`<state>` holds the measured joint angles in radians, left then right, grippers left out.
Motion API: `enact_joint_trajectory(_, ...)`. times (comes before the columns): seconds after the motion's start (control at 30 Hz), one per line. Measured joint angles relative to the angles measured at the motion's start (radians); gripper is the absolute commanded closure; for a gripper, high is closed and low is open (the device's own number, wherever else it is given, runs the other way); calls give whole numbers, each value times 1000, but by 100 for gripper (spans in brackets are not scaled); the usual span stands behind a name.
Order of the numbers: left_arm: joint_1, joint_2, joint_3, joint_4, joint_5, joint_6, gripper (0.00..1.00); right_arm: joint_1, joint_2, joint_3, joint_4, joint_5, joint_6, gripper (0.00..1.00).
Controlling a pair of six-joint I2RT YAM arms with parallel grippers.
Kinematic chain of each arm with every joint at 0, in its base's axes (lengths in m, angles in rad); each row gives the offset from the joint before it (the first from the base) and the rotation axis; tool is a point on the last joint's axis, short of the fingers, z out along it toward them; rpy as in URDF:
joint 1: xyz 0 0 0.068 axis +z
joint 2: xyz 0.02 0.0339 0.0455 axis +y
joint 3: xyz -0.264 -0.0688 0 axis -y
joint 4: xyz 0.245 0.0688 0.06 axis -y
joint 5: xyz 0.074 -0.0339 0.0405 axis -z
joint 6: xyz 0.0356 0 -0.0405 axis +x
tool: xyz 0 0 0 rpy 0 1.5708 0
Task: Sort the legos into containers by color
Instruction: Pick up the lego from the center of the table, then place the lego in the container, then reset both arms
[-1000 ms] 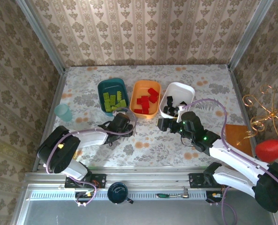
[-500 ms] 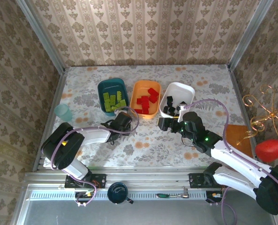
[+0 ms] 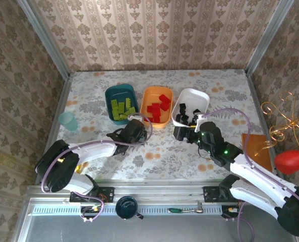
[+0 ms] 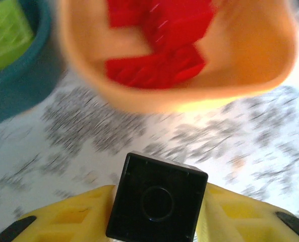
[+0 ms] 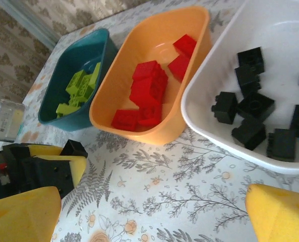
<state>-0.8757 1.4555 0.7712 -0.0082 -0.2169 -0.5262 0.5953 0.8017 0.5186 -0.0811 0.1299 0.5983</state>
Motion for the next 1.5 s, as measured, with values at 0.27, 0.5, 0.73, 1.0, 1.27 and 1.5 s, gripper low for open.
enact_joint_trajectory(0.27, -55, 330, 416, 32, 115, 0, 58, -8, -145, -5, -91, 108, 16, 4)
enact_joint_trajectory(0.5, -54, 616, 800, -9, 188, 3, 37, -12, -172, -5, -153, 129, 16, 3)
enact_joint_trajectory(0.73, -32, 679, 877, -33, 223, 5, 0, -13, -187, -5, -180, 129, 16, 0)
enact_joint_trajectory(1.0, -19, 309, 517, 20, 194, 17, 0, -13, -153, -13, -142, 126, 8, 0)
enact_joint_trajectory(1.27, 5, -236, 71, 145, 46, 83, 0, -13, -40, -12, -132, 145, 9, 0)
enact_joint_trajectory(1.5, 177, -576, -217, 87, -157, 144, 0, -13, -37, -7, -159, 262, 12, 0)
